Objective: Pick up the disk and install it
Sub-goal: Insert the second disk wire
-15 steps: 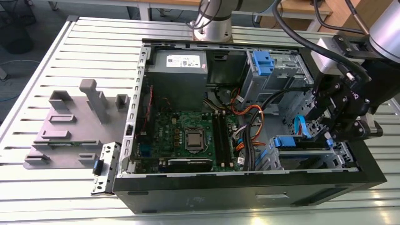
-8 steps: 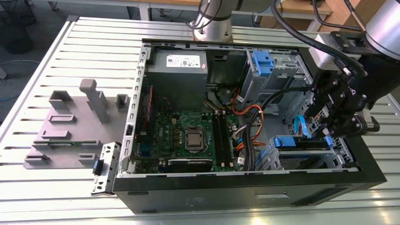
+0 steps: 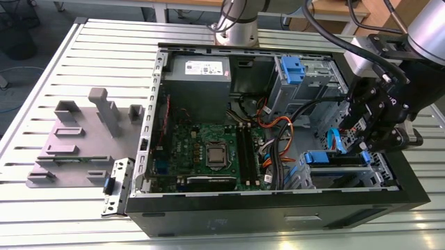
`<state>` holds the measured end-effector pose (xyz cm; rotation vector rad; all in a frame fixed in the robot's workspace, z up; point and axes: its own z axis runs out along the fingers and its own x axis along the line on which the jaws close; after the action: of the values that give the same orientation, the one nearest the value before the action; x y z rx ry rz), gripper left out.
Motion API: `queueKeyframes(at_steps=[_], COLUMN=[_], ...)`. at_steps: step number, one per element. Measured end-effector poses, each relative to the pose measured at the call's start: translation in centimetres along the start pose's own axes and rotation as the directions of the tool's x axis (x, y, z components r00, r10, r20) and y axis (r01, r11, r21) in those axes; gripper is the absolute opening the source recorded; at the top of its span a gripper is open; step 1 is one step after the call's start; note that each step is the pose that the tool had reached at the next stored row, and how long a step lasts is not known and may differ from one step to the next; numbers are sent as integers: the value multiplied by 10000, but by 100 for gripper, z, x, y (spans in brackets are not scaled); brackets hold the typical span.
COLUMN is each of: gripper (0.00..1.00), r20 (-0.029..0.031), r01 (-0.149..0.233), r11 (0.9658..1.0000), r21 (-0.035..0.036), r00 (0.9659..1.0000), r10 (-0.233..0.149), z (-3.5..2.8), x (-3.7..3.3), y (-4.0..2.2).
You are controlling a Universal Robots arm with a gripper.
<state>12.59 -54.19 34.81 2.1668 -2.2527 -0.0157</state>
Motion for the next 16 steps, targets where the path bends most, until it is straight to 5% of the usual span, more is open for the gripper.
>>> queueKeyframes(at_steps=[16], gripper=[53], r20=[1], r01=[1], r11=[10000], r21=[0], r00=[10000], r10=[-1], z=[-50], x=[0], y=[1])
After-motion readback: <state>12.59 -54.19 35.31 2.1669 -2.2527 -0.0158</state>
